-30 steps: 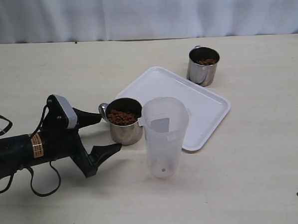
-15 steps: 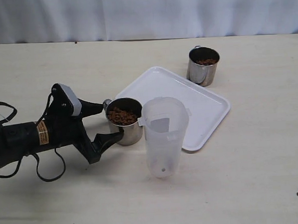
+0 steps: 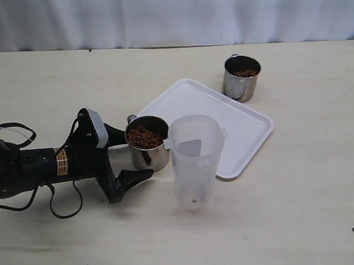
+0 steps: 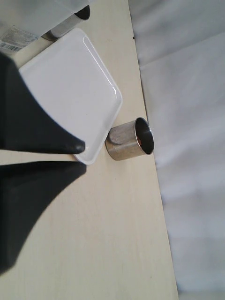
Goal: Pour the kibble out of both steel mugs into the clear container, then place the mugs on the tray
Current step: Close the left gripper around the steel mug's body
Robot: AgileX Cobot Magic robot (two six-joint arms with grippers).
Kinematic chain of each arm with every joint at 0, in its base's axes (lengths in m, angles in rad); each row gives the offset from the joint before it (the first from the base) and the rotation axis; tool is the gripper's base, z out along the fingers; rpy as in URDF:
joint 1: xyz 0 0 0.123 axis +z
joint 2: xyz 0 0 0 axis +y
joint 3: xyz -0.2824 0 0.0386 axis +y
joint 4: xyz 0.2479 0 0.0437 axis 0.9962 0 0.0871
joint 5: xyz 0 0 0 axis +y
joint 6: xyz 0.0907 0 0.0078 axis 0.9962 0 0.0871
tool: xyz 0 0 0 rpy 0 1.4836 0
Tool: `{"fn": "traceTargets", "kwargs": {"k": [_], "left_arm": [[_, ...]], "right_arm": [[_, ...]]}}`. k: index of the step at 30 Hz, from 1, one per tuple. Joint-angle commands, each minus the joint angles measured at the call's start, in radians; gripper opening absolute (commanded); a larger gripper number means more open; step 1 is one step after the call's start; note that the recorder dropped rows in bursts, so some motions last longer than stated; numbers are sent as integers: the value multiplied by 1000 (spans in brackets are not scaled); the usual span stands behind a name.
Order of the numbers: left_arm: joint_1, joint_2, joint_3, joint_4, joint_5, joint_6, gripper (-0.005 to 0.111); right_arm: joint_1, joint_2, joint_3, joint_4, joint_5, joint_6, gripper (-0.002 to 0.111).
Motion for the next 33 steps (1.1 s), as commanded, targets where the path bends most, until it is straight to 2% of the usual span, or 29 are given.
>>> {"fn": "traceTargets", "kwargs": {"k": [1,7,16,29,33], "left_arm": [[-10,2,-9,-39,-89,26,66],[-10,30,-53,-7,-70,20,66],[-10,80,-76,-31,-172,22,66],[-10,118,-118,-31,-197,15,66],[-28,150,-172,-25,-197,-10,66]], "right_arm": [[-6,1,4,2,-15,-7,5],[-6,1,4,2,-15,-7,5],[-6,1,4,2,-15,-7,5],[-6,1,4,2,-15,-7,5],[-6,1,4,2,-15,-7,5]]}}
